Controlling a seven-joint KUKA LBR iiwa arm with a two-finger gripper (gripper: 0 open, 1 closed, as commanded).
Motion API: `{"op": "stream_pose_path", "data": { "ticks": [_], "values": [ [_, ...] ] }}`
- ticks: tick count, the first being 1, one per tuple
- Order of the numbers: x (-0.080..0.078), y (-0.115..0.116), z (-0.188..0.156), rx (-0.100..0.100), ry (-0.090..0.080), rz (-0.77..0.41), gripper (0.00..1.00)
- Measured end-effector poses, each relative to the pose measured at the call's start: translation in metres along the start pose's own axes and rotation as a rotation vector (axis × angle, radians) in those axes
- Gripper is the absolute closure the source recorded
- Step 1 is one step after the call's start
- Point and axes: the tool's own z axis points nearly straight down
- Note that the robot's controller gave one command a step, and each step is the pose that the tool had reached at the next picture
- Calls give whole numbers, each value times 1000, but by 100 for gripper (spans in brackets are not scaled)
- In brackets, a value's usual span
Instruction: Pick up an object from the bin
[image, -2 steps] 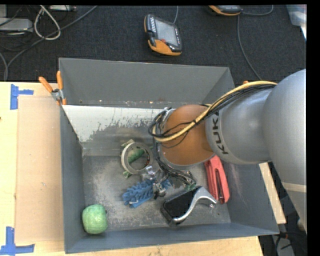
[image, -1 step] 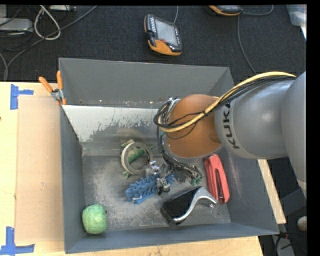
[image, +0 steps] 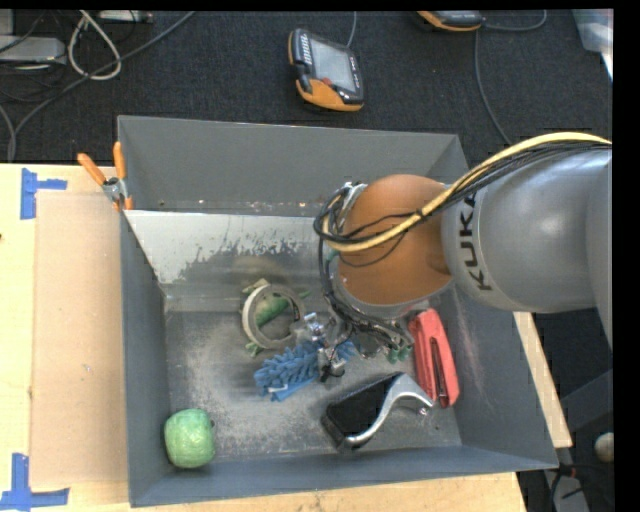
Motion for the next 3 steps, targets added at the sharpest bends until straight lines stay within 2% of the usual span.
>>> {"op": "stream_pose_path", "data": {
  "ticks": [3],
  "values": [
    [-1, 2, -34, 0, -2, 3, 100]
  ]
}}
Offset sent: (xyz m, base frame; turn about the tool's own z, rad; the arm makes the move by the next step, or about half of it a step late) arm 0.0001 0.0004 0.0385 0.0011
